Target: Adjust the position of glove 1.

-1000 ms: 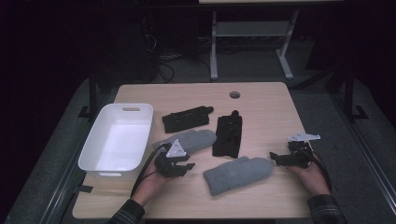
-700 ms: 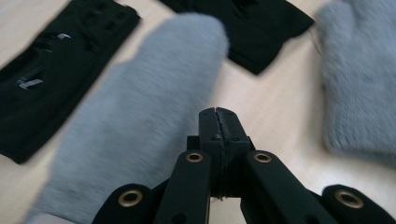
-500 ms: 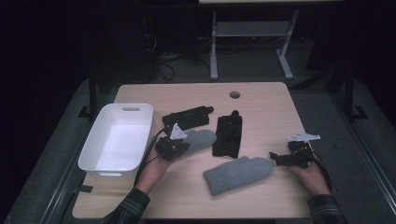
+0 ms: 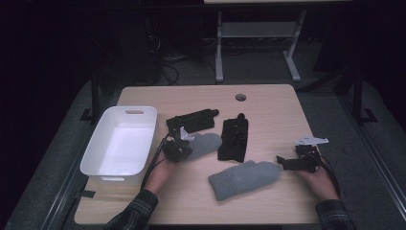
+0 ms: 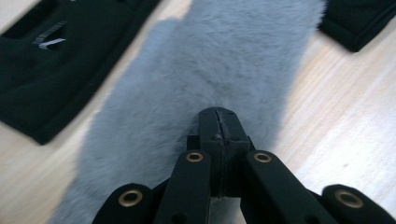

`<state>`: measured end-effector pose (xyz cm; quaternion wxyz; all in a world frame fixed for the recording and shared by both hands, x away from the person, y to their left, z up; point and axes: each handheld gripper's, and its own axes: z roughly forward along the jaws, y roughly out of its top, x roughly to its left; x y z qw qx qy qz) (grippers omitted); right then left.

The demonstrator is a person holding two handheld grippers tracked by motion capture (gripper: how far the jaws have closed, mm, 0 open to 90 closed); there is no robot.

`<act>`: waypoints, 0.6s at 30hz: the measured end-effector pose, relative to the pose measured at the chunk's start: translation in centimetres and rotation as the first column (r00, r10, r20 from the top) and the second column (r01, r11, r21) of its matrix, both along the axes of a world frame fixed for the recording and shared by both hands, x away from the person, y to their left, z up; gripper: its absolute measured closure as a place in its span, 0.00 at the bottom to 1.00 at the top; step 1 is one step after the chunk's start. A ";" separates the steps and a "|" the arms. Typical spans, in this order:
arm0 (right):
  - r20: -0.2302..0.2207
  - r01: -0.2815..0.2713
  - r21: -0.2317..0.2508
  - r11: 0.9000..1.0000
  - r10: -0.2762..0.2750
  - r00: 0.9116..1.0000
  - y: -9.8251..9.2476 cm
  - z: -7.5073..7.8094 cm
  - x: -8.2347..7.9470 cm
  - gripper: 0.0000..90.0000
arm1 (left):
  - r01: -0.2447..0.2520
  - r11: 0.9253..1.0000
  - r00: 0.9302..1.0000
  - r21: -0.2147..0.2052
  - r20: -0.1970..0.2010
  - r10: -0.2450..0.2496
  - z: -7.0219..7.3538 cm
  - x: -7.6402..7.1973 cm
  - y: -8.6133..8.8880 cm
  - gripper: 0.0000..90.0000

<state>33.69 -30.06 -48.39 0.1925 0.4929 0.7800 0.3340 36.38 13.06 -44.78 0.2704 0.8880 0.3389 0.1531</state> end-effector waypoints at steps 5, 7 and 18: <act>0.000 0.000 0.000 1.000 0.000 1.000 0.0 0.0 0.0 0.07 | 0.029 0.999 0.999 -0.018 -0.024 -0.029 -0.2 -0.3 -1.0 0.99; 0.000 0.001 0.000 1.000 -0.001 1.000 0.0 0.0 0.0 0.07 | 0.044 0.999 0.999 -0.021 -0.031 -0.044 -0.2 -0.2 -1.4 0.99; 0.000 0.001 0.000 1.000 -0.001 1.000 0.0 0.0 0.0 0.07 | 0.087 0.993 0.995 -0.073 -0.034 -0.090 0.9 -0.2 -2.9 0.99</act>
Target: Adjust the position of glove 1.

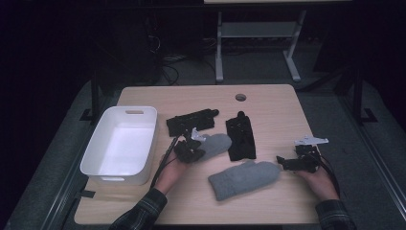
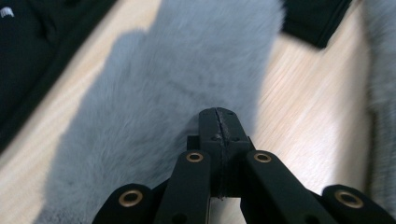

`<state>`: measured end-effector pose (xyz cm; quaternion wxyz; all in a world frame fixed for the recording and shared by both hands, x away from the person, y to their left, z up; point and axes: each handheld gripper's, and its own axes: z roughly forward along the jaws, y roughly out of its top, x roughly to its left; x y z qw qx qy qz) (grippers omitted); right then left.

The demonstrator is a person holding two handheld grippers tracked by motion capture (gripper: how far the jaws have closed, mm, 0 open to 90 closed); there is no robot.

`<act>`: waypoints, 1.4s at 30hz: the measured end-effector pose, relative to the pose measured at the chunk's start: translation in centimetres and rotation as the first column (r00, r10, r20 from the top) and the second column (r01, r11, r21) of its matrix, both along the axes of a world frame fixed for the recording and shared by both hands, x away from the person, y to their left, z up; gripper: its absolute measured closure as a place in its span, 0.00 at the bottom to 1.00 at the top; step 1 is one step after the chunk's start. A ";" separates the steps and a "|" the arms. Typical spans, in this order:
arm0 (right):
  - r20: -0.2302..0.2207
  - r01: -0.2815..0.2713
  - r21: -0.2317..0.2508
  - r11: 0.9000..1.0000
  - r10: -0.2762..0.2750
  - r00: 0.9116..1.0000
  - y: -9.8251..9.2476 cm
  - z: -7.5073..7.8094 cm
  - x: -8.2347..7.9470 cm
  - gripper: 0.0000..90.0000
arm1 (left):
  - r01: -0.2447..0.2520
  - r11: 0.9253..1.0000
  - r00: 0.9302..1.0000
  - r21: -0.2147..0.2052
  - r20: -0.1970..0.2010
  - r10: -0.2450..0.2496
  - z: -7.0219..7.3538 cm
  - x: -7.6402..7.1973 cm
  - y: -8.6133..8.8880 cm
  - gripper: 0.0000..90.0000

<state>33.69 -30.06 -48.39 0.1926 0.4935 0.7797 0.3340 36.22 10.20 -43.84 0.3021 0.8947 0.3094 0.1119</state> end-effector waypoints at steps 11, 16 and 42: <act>0.000 0.000 0.000 1.000 0.000 1.000 0.0 0.0 0.0 0.07 | 0.071 0.997 0.996 -0.042 0.058 -0.068 1.3 2.5 1.6 0.52; 0.000 0.000 0.000 1.000 0.000 1.000 0.0 0.0 0.0 0.07 | 0.092 0.995 0.995 -0.032 0.032 -0.091 0.1 3.2 1.4 0.36; 0.000 0.002 0.000 1.000 -0.002 1.000 0.0 0.0 0.0 0.07 | 0.016 0.994 0.997 -0.105 -0.078 -0.024 0.9 3.5 2.5 0.93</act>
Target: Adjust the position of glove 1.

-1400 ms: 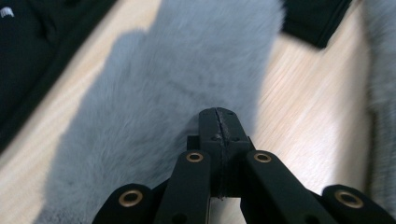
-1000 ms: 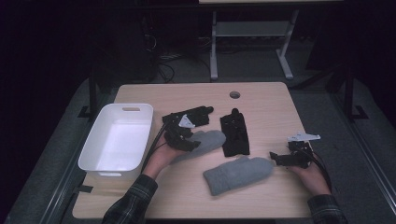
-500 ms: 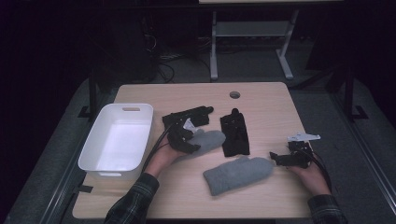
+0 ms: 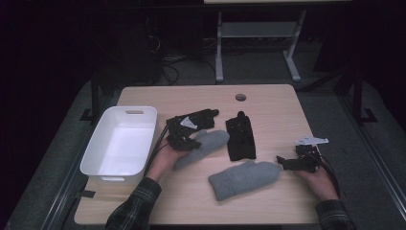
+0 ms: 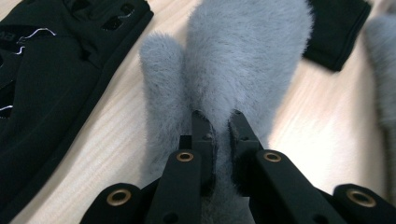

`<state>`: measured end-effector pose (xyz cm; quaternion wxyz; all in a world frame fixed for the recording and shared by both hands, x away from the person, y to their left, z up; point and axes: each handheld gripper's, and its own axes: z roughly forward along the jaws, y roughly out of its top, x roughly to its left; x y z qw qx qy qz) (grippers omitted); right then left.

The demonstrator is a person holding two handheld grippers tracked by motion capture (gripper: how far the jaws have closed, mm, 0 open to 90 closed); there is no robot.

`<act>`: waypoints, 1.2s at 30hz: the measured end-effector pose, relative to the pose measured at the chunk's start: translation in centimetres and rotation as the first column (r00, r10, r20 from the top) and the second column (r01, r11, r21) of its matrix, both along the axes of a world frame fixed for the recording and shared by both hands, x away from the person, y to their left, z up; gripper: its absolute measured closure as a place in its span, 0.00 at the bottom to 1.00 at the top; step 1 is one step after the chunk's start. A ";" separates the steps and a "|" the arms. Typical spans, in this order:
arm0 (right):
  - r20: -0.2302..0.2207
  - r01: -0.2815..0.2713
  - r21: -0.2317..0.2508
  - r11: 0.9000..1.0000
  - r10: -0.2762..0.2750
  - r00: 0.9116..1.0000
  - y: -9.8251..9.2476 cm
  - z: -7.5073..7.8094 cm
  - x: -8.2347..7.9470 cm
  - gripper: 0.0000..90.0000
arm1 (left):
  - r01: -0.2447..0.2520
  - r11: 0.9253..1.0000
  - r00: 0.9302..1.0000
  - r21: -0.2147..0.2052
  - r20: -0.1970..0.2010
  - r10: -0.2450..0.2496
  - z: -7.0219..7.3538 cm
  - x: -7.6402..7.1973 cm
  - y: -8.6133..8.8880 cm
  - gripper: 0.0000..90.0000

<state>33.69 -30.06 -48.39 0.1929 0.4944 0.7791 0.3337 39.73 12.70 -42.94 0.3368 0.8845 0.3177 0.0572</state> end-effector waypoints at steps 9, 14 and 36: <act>0.000 0.001 0.000 1.000 -0.001 1.000 0.0 0.0 0.0 0.07 | -0.010 0.996 1.000 -0.083 -0.022 0.009 2.3 -0.9 -0.3 0.93; 0.000 0.001 0.000 1.000 -0.001 1.000 0.0 0.0 0.0 0.07 | 0.017 0.994 0.999 -0.105 -0.034 -0.021 3.0 -1.3 -1.1 0.93; 0.000 0.003 0.001 1.000 -0.003 1.000 0.0 0.0 0.0 0.07 | 0.096 0.986 0.989 -0.134 -0.100 -0.110 4.4 -4.7 -7.2 0.93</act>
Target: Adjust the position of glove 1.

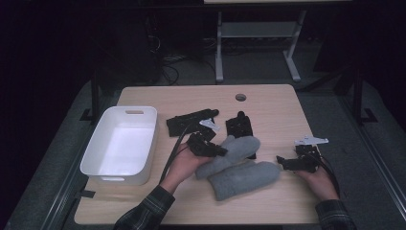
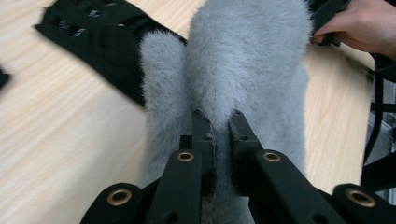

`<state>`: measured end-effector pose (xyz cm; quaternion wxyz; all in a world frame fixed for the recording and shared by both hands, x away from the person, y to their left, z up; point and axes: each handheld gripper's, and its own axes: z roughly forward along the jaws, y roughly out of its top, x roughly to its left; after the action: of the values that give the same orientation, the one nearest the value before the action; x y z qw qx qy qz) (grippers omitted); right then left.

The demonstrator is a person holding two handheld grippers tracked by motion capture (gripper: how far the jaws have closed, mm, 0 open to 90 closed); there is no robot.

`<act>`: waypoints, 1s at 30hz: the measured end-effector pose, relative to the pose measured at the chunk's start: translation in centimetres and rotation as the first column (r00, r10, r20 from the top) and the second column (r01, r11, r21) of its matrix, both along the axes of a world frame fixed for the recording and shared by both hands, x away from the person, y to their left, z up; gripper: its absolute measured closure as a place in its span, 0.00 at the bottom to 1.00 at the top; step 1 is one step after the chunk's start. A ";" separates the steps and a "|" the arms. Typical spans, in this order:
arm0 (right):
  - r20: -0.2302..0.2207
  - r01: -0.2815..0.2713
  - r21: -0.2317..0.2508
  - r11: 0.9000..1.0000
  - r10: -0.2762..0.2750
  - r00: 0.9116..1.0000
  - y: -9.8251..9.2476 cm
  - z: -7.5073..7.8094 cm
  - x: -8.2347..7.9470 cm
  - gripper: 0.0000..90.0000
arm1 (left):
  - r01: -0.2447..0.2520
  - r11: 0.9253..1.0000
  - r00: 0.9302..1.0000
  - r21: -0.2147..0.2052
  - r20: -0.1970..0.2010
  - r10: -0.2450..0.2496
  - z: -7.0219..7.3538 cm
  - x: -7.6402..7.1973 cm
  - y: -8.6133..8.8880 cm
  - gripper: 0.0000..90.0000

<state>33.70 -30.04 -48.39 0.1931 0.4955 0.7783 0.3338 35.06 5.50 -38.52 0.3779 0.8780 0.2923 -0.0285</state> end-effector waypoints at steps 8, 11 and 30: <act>0.000 0.000 0.000 1.000 0.000 1.000 0.0 0.0 0.0 0.08 | 0.048 0.999 0.999 0.006 -0.002 -0.048 0.0 -1.6 -2.5 0.93; 0.000 0.000 -0.001 1.000 0.000 1.000 0.0 0.0 0.0 0.07 | 0.063 0.998 0.998 0.017 -0.005 -0.063 -0.3 -2.0 -3.5 0.93; 0.001 -0.001 -0.001 1.000 0.001 1.000 0.0 0.0 0.0 0.07 | 0.104 0.994 0.995 0.028 -0.012 -0.104 -2.5 -2.6 -6.1 0.71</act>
<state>33.70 -30.05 -48.39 0.1933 0.4950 0.7786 0.3338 32.47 -0.62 -41.05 0.3617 0.8973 0.2484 -0.0483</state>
